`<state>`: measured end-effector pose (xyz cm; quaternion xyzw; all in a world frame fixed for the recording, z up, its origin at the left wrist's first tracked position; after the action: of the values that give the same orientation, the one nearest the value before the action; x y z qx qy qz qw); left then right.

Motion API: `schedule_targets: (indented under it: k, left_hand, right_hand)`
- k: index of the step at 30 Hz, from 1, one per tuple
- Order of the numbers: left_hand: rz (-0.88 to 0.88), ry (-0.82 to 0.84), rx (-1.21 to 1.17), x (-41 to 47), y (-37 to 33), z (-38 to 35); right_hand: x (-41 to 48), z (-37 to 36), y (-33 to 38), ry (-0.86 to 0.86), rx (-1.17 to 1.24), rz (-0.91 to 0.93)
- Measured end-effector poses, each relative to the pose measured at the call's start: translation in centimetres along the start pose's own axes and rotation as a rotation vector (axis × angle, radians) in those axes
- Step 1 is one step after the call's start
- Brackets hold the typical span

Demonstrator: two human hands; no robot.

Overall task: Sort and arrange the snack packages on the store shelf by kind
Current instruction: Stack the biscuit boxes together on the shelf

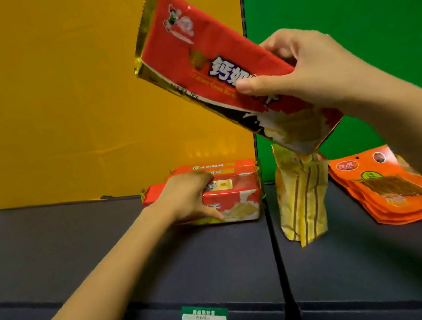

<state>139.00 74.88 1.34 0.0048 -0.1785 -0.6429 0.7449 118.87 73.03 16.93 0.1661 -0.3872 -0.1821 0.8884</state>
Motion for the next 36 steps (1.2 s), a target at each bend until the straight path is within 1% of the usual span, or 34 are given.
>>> schedule_targets:
  k: [2,4,6,7,9,11,12,14,17,19,21,22,25,27,29,31,34,36]
  left_hand:
    - [-0.065,0.016,0.018,1.2,0.0,-1.1]
    - [-0.100,-0.011,0.008,2.0,0.5,-1.8]
    - [-0.124,-0.079,0.021,2.4,0.9,-1.9]
    - [-0.153,-0.128,0.063,2.4,0.9,-1.8]
    - [-0.176,-0.162,0.178,2.2,1.0,-1.9]
    - [-0.188,-0.221,0.140,1.8,1.9,-2.0]
    - [-0.192,-0.240,0.086,1.5,2.7,-2.0]
    - [-0.138,-0.266,-0.041,0.5,4.7,-1.6]
    - [0.034,-0.353,-0.300,-1.8,9.5,-1.8]
    - [0.183,-0.336,-0.519,-3.4,12.8,-3.2]
    - [0.257,-0.228,-0.739,-4.2,14.9,-5.5]
    - [0.276,-0.199,-0.813,-4.3,15.4,-6.1]
    - [0.346,-0.195,-1.001,-4.4,15.7,-6.8]
    - [0.396,-0.208,-1.155,-4.7,15.0,-6.8]
    - [0.433,-0.194,-1.320,-5.1,13.6,-6.8]
    - [0.446,-0.184,-1.433,-5.5,12.2,-7.1]
    - [0.461,-0.164,-1.548,-6.1,10.9,-7.7]
    - [0.457,-0.136,-1.617,-6.4,10.1,-7.8]
  right_hand:
    - [0.0,-0.6,0.4,0.002,0.035,-0.030]
    - [-0.1,-1.1,0.9,0.007,0.033,-0.052]
    - [-0.4,-1.7,1.2,0.018,0.025,-0.070]
    - [-0.6,-2.0,1.3,0.025,0.029,-0.080]
    - [-1.0,-2.9,1.6,0.040,0.053,-0.107]
    - [-1.2,-4.1,1.8,0.066,0.058,-0.134]
    - [-1.3,-4.8,1.9,0.083,0.046,-0.144]
    - [-1.5,-6.3,1.8,0.123,0.002,-0.155]
    - [-2.3,-8.5,1.5,0.212,-0.076,-0.192]
    - [-3.0,-10.4,1.1,0.286,-0.113,-0.210]
    - [-3.7,-12.6,0.8,0.378,-0.171,-0.212]
    - [-4.0,-13.8,0.5,0.427,-0.222,-0.209]
    - [-4.4,-16.9,-0.7,0.527,-0.420,-0.203]
    - [-4.5,-18.5,-1.7,0.553,-0.471,-0.210]
    - [-4.4,-19.7,-2.7,0.538,-0.507,-0.208]
    - [-4.1,-20.1,-3.5,0.489,-0.567,-0.191]
    - [-3.4,-20.2,-3.9,0.388,-0.712,-0.088]
    - [-3.5,-19.9,-3.8,0.291,-0.722,-0.027]
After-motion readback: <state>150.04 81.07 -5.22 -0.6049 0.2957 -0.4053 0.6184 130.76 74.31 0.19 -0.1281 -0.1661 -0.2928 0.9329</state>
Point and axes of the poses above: each hand's wrist, its own x-axis towards the middle knuckle, its own z-axis out of the back of the hand, y = z × x, the point moved 7 cm from there along x, towards the middle knuckle, and after that the axes turned 5 degrees about y, right-handed, at the moved point
